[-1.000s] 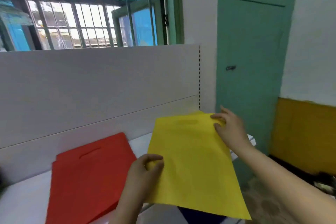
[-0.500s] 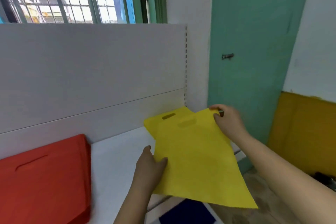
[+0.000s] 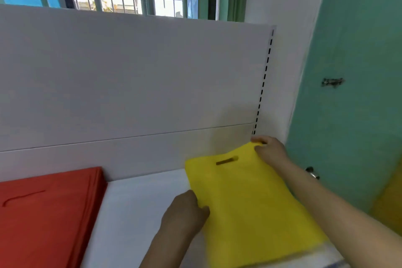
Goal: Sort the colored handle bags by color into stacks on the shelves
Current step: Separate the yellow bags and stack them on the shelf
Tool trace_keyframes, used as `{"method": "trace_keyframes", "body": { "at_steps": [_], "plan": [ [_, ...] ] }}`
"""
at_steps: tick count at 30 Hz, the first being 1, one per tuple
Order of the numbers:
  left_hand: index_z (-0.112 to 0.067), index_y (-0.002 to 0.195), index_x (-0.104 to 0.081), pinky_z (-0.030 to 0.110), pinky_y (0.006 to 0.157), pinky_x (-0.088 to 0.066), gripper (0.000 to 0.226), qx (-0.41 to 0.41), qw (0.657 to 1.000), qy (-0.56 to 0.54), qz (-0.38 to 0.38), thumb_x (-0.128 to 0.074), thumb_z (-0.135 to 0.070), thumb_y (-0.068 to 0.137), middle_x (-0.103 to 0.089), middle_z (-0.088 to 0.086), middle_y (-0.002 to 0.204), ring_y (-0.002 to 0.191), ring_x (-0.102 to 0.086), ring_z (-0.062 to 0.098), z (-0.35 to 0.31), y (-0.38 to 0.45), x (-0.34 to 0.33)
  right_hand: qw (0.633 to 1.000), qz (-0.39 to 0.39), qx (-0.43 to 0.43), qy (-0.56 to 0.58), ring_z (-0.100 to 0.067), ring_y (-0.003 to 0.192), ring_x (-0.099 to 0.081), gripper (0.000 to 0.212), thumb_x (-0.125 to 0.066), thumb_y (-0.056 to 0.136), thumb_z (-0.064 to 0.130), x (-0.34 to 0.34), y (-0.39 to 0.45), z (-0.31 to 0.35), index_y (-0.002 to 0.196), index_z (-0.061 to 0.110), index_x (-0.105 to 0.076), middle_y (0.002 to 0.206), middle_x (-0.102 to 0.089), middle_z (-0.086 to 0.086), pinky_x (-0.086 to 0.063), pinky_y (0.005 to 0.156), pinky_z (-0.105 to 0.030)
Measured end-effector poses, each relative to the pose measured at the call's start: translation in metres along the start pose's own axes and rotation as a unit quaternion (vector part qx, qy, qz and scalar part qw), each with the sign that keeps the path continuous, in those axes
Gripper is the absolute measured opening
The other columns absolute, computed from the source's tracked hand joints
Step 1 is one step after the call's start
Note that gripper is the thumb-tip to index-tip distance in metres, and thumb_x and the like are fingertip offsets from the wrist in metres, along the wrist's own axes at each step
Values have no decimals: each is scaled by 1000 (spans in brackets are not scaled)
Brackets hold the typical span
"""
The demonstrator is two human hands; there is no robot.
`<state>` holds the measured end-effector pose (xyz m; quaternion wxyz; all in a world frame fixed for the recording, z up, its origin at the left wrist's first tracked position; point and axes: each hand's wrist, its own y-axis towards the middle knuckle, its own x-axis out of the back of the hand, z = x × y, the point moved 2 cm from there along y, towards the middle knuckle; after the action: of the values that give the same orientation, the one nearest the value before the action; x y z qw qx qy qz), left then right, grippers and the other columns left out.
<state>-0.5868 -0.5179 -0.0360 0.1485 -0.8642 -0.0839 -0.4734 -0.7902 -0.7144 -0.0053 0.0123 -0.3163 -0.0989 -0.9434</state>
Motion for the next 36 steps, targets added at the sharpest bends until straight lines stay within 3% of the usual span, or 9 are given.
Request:
{"method": "trace_keyframes", "body": {
  "at_steps": [6,9,12,17,20,26,31,34,36],
  "plan": [
    [-14,138,-39,32,94,-44,57,58,998,2,-33,-50,-50,95,-45,7,132,122,-50,23,-25,24,-18,997,73,-17,-35,-23,125,-50,40,-53,93,13,-20,43,-27,132,10,-57,140,-52,-6,-39,103,-33],
    [-15,144,-32,36,102,-41,65,90,995,0,-30,-50,-53,94,-38,10,140,131,-41,28,-41,28,-28,990,125,-36,-57,-22,93,-56,25,-52,91,15,-30,48,-36,115,10,-54,113,-60,-9,-46,74,-32],
    [-16,144,-32,38,106,-36,67,122,992,19,-28,-49,-55,93,-34,10,144,134,-34,31,-50,33,-37,987,155,-29,-25,-21,88,-56,26,-53,91,14,-41,50,-41,116,15,-48,108,-59,-7,-41,59,-24],
    [-23,147,-29,38,110,-31,67,145,987,4,-72,-49,-57,93,-27,9,151,139,-28,30,-47,36,-46,977,128,39,-165,-24,88,-55,17,-48,93,23,-30,52,-31,101,9,-52,106,-59,-11,-51,76,-34],
    [-27,151,-24,37,114,-29,71,160,977,-26,-136,-48,-59,92,-22,6,157,144,-25,27,-37,39,-42,966,70,127,-216,-25,100,-57,27,-41,97,29,-15,42,-3,111,10,-55,113,-60,-8,-50,79,-33],
    [-30,152,-17,27,115,-22,81,115,966,-39,-230,-35,-69,83,-25,-1,156,143,-29,16,-28,19,-25,956,128,260,-53,-19,139,-33,58,-44,100,44,-38,7,69,149,15,-33,153,-35,-3,-33,111,-32],
    [-30,149,-31,17,107,-31,63,64,933,-109,-338,-53,-52,93,-36,-12,147,134,-38,3,17,-50,4,940,148,308,0,-17,146,-18,70,-44,96,53,-81,-53,139,153,18,-23,159,-23,0,-21,118,-34],
    [-33,145,-37,20,103,-38,60,61,902,-132,-407,-54,-54,91,-43,-16,138,125,-45,1,63,-111,38,929,158,331,41,-19,145,-22,70,-48,96,50,-122,-102,194,152,14,-26,157,-27,-3,-20,118,-33],
    [-34,143,-39,20,100,-40,70,64,889,-124,-436,-46,-70,84,-44,-18,131,120,-49,1,100,-155,62,924,169,338,65,-21,143,-26,68,-51,96,45,-154,-142,234,150,11,-30,155,-32,-7,-20,116,-31]
  ]
}}
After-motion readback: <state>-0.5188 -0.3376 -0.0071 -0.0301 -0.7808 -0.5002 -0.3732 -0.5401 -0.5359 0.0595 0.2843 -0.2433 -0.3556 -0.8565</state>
